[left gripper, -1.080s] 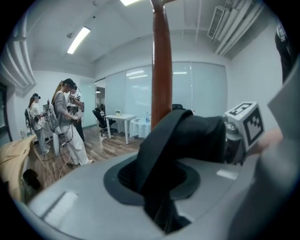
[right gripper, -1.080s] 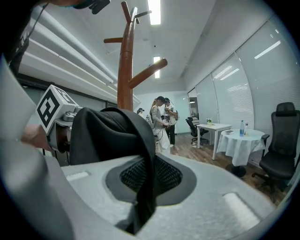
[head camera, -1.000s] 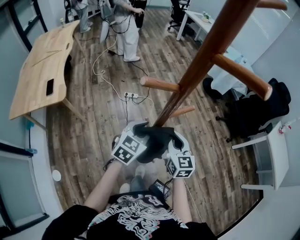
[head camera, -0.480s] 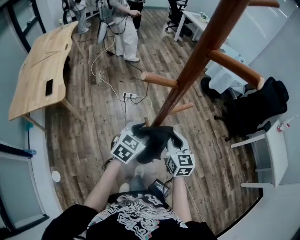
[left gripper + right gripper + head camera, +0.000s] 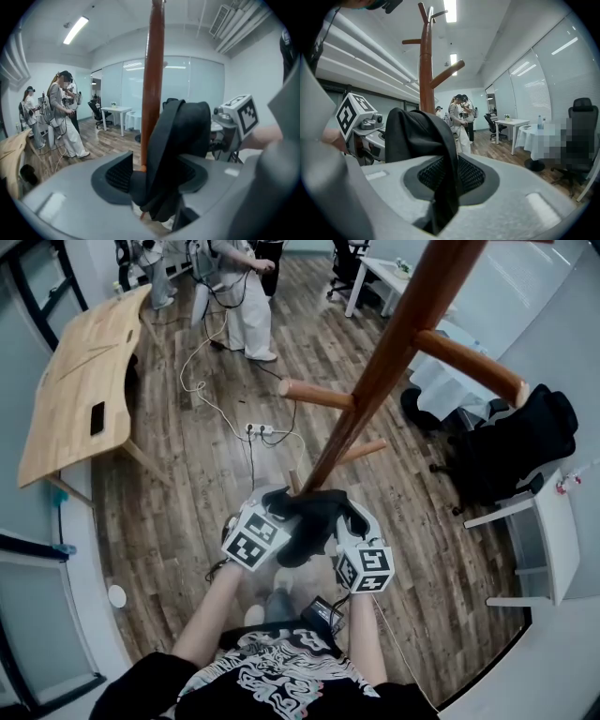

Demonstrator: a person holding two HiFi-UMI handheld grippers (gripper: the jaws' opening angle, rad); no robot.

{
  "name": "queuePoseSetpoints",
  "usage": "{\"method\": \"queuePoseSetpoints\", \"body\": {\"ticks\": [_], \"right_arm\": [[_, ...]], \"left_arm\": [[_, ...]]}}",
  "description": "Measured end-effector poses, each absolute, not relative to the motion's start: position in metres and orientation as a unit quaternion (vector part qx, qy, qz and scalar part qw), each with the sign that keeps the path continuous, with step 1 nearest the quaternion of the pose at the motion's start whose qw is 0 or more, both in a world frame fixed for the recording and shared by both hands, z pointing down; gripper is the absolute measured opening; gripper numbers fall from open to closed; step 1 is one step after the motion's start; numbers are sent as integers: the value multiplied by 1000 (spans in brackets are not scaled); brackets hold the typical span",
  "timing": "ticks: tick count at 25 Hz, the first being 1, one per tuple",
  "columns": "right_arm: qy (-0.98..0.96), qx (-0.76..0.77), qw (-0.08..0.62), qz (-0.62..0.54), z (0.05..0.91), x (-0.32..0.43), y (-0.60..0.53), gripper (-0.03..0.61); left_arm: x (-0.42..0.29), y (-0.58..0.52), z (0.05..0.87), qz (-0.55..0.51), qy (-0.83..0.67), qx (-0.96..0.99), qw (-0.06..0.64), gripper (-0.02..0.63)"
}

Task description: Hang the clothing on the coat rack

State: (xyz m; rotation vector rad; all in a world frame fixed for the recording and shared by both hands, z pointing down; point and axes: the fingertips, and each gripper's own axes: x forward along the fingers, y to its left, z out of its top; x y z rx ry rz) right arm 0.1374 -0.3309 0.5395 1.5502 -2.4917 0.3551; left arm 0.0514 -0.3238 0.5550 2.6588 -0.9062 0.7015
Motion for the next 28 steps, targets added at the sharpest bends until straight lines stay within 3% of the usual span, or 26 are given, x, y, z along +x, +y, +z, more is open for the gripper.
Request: {"method": "queuePoseSetpoints", "body": {"ticks": [13,27,28], "right_arm": [[-831,533,89,134,542,138,-314,71],[-827,537,75,147,538,140,-303,72],[-828,535,75,146,537,140,-302,94]], "left_arm": [[43,-303,552,232,-286,917,151,233],[43,-292,536,218,-288,921,146,233],[44,-292,535,217,-287,922,144,233]]}}
